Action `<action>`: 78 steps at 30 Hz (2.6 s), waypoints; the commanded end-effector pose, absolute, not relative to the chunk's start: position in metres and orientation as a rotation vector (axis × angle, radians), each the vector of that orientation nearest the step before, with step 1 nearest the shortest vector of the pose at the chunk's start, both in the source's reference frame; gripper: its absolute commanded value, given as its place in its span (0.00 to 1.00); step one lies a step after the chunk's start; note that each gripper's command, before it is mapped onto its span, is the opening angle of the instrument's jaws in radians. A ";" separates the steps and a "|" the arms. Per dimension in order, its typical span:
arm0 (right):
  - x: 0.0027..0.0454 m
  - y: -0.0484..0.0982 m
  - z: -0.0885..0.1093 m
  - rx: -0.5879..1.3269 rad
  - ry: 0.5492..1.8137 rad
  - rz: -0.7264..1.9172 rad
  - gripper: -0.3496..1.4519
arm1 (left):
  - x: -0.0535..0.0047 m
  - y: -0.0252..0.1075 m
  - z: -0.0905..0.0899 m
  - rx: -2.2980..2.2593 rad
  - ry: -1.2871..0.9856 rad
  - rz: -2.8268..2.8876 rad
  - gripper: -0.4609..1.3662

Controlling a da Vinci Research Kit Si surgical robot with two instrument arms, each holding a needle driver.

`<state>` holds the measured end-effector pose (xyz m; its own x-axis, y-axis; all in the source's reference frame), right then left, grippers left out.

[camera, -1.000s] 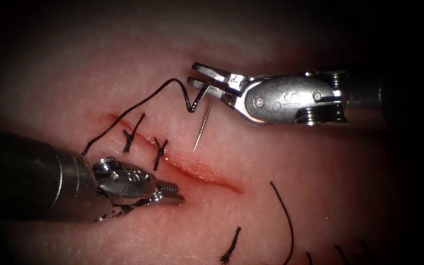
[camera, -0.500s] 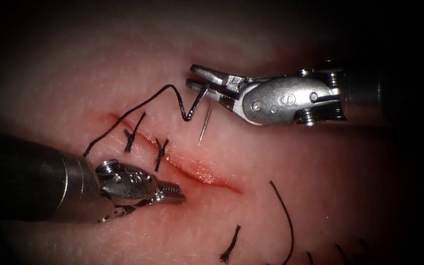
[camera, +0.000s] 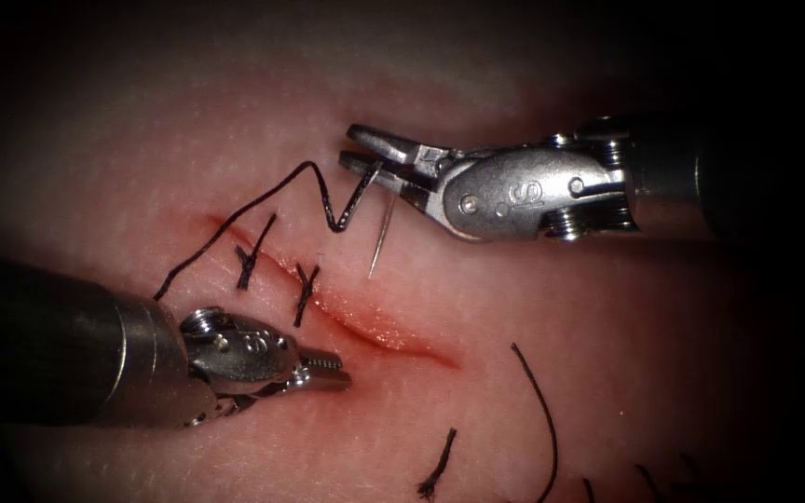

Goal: Wound Closure
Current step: Use the right gripper to throw the needle through the top of the wound

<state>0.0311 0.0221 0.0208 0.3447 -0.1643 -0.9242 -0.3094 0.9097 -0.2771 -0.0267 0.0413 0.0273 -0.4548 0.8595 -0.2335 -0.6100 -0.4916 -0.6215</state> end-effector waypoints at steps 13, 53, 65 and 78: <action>0.0317 0.019 0.022 -0.527 1.196 -0.021 0.00 | -0.0266 0.041 0.027 -0.678 -0.577 2.024 0.24; 0.0301 0.010 0.028 -0.479 1.156 0.262 0.00 | -0.0262 0.042 0.027 -0.715 -0.569 2.010 0.30; 0.0301 0.009 0.029 -0.430 1.140 0.309 0.00 | -0.0262 0.042 0.027 -0.722 -0.568 2.008 0.30; 0.0297 0.008 0.029 -0.398 1.113 0.362 0.00 | -0.0262 0.042 0.027 -0.722 -0.568 2.008 0.30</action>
